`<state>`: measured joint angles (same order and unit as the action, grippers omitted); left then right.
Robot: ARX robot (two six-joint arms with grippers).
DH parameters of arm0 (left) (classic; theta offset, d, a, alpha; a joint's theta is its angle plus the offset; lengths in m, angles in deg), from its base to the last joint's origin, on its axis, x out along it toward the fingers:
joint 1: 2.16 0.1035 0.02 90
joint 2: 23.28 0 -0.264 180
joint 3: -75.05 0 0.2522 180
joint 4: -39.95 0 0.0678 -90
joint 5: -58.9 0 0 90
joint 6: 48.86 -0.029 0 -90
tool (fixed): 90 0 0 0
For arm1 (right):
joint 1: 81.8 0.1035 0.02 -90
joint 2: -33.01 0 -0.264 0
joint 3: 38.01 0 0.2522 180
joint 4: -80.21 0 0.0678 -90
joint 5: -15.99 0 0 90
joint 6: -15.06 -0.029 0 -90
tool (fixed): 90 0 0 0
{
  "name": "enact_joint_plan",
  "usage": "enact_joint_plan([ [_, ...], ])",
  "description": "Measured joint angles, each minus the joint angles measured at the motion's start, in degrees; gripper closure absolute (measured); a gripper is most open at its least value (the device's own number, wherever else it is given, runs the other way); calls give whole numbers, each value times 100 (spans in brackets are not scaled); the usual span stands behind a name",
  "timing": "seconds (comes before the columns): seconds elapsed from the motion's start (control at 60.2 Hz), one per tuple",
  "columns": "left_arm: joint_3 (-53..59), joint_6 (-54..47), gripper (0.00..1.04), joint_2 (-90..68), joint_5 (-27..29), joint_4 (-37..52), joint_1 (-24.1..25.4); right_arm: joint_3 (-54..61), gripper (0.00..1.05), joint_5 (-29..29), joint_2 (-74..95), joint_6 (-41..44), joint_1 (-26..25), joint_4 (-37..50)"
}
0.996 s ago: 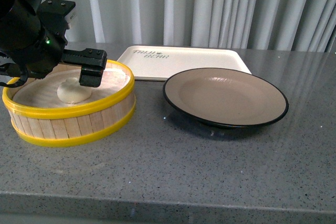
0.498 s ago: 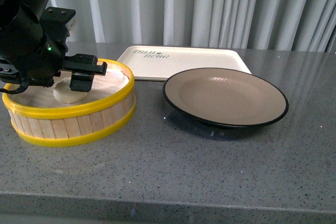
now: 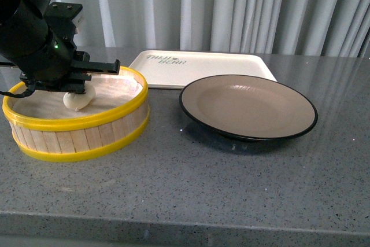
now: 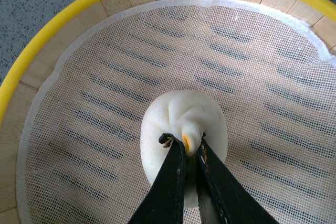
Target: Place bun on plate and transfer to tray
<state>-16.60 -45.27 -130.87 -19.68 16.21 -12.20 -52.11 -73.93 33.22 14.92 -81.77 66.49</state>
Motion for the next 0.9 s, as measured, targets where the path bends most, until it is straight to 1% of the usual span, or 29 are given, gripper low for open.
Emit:
enact_joint_plan([
  [0.249, -59, -70, 101, 599, -109, 37, -177, 0, 8, -2, 0, 0, 0, 0],
  [0.415, -131, -184, 101, 914, -179, 26, -468, 0, 8, -2, 0, 0, 0, 0],
  [0.531, -87, -310, 101, 1067, -262, 26, -885, 0, 8, 0, 0, 0, 0, 0],
  [0.747, -116, -525, 101, 890, -343, 109, -1899, 0, 8, -2, 0, 0, 0, 0],
  [0.83, -439, -699, 101, 422, -393, 111, -2299, 0, 8, 0, 0, 0, 0, 0],
  [0.897, -730, -787, 101, 107, -422, 17, -2439, 0, 8, 0, 0, 0, 0, 0],
])
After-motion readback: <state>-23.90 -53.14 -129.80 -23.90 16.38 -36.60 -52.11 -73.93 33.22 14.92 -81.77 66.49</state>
